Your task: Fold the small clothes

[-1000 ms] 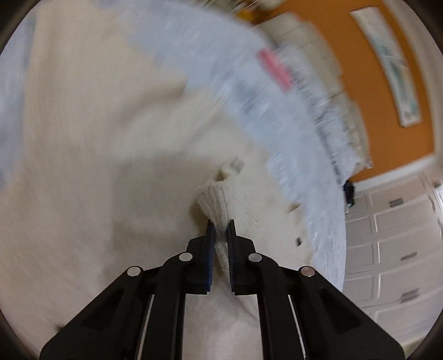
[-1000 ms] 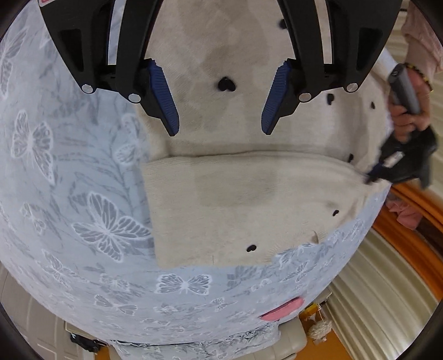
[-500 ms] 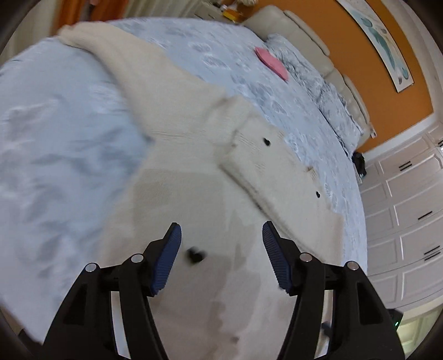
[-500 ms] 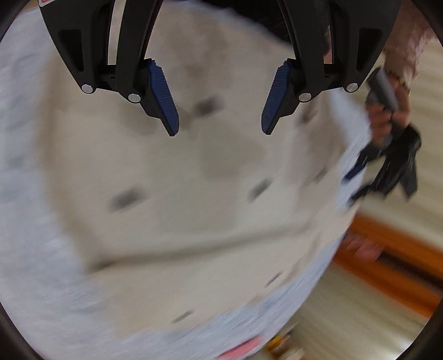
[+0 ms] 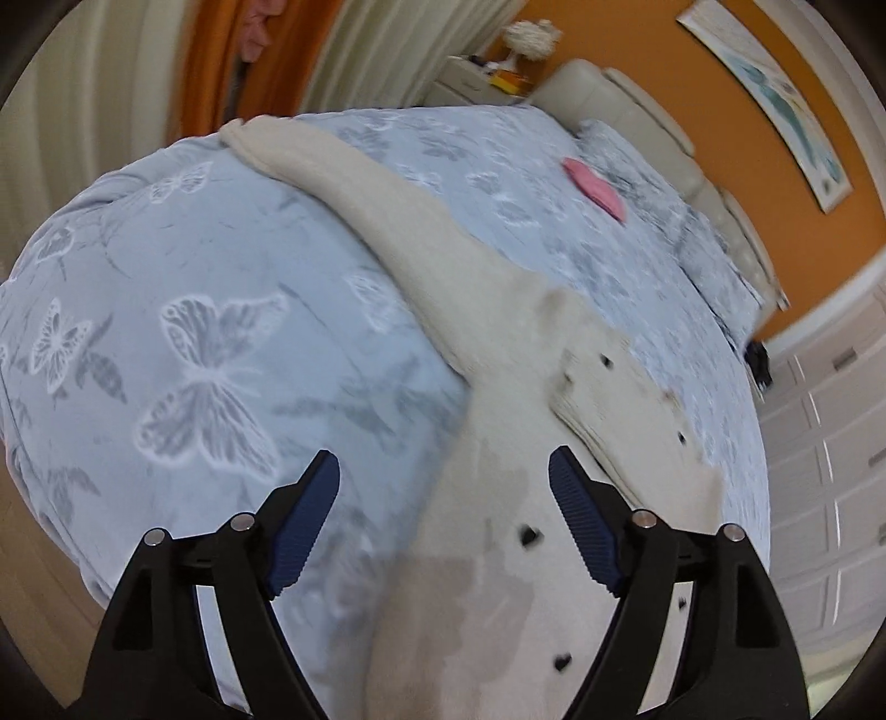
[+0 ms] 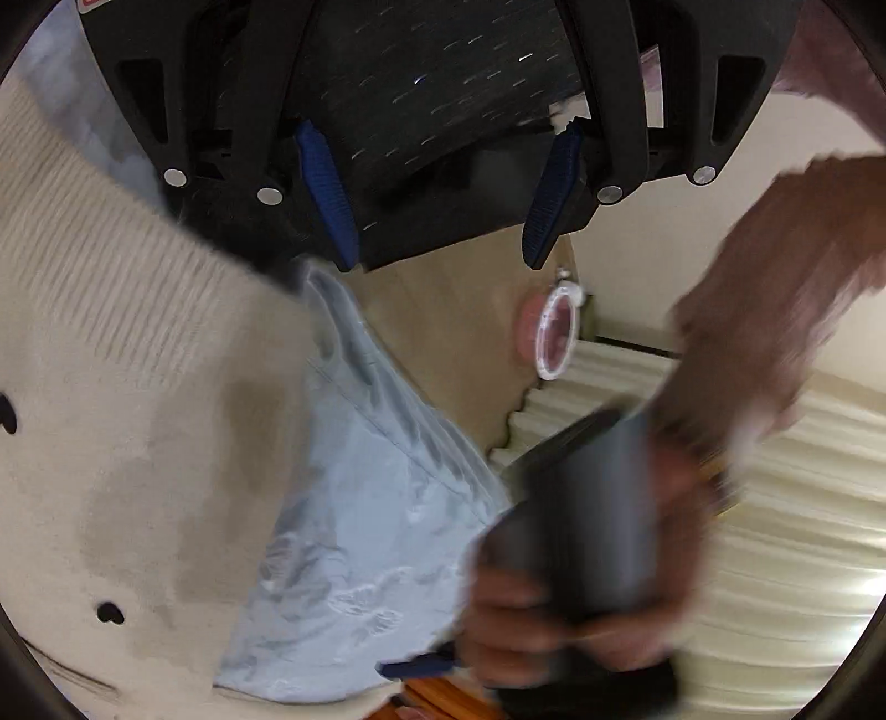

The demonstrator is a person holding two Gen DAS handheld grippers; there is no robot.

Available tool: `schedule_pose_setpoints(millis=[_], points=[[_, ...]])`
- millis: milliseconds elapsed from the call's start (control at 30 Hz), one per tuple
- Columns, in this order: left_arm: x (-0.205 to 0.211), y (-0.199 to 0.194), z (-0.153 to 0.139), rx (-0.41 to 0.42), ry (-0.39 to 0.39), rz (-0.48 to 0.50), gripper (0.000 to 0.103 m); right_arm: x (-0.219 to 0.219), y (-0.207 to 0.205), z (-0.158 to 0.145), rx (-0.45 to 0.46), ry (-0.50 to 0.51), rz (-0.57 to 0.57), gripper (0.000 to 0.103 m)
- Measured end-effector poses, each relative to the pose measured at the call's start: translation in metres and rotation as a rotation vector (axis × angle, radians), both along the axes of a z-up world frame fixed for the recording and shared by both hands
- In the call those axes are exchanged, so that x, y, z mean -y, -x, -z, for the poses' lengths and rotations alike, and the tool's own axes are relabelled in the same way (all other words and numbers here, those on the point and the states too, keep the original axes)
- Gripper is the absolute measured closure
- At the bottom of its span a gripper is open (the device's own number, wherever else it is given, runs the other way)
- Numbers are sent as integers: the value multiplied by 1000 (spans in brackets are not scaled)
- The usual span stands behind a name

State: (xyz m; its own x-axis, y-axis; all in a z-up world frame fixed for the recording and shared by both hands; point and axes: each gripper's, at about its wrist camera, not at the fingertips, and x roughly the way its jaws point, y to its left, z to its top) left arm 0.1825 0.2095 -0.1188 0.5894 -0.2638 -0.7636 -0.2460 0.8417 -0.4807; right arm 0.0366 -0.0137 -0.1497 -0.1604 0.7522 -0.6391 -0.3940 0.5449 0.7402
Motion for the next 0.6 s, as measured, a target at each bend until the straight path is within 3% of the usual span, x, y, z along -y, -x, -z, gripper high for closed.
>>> schedule_pose_setpoints(millis=[167, 367, 467, 533, 600], points=[[-33, -48, 16, 11, 39, -103, 24, 58, -12, -3, 1, 130, 200, 42], [-110, -127, 46, 35, 204, -441, 24, 142, -22, -3, 7, 302, 461, 42], [-144, -156, 58, 53, 228, -590, 24, 165, -20, -3, -3, 346, 534, 42], [-157, -168, 66, 51, 237, -636, 31, 175, -21, -1, -18, 373, 558, 39], [-165, -182, 78, 29, 249, -638, 52, 185, -23, 3, -38, 398, 574, 39]])
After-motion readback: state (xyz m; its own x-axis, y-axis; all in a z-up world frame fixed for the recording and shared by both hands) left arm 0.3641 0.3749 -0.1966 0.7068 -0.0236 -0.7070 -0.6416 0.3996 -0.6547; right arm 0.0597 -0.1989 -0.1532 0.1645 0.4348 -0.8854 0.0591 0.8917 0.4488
